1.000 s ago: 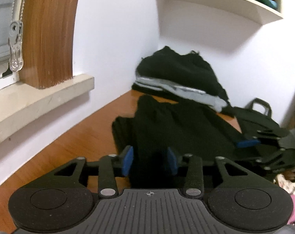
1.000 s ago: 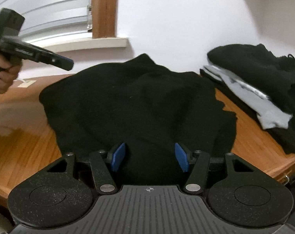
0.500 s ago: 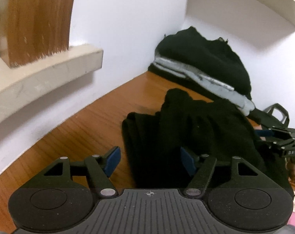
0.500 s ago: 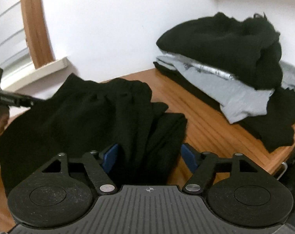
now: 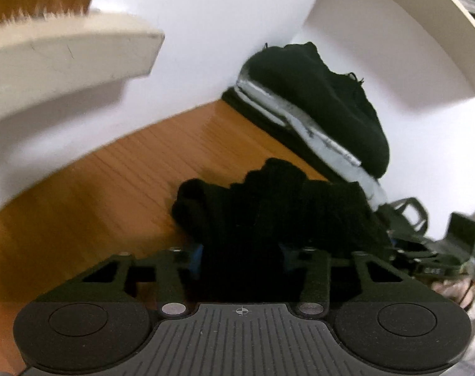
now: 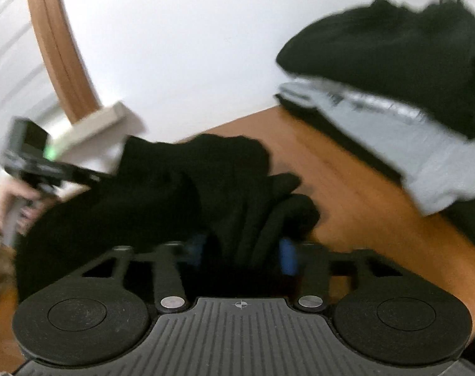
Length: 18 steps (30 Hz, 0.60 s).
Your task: Fold clothes
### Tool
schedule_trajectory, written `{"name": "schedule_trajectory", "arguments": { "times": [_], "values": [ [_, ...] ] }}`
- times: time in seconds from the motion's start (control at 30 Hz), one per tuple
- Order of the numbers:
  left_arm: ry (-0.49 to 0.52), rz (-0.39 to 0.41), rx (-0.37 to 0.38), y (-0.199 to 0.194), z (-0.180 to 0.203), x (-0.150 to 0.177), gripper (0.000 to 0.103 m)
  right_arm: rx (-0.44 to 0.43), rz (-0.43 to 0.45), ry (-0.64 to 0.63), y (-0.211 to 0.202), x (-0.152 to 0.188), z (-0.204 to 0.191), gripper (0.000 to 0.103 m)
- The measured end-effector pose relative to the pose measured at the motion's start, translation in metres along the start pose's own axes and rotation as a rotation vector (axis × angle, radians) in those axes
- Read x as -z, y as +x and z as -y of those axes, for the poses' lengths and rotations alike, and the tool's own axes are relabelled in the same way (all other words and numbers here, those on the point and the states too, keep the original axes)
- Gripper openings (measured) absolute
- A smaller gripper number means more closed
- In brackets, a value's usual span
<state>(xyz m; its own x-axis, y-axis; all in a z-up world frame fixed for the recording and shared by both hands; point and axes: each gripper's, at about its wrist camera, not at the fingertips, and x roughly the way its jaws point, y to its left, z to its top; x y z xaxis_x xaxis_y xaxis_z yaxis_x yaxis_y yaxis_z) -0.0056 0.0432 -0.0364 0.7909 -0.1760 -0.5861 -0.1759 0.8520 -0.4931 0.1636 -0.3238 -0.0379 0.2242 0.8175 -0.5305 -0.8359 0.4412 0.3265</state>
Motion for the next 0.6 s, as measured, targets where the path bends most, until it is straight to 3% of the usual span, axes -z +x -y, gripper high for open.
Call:
{"name": "schedule_trajectory", "arguments": {
  "times": [0.13,0.33,0.47,0.6],
  "values": [
    [0.07,0.046,-0.019,-0.011,0.014,-0.001,0.023,0.015,0.03,-0.058,-0.007,0.002,-0.014,0.024],
    [0.181,0.199,-0.021,-0.046,0.061,-0.008,0.02,-0.005,0.205,-0.128,-0.054,-0.004,-0.038,0.021],
    [0.292,0.305,0.025,-0.069,0.107,-0.034,0.019,0.013,0.356,-0.198,-0.092,-0.023,-0.056,0.02],
    [0.386,0.407,0.064,-0.074,0.154,-0.082,0.019,0.056,0.498,-0.253,-0.12,-0.057,-0.057,0.02]
  ]
}}
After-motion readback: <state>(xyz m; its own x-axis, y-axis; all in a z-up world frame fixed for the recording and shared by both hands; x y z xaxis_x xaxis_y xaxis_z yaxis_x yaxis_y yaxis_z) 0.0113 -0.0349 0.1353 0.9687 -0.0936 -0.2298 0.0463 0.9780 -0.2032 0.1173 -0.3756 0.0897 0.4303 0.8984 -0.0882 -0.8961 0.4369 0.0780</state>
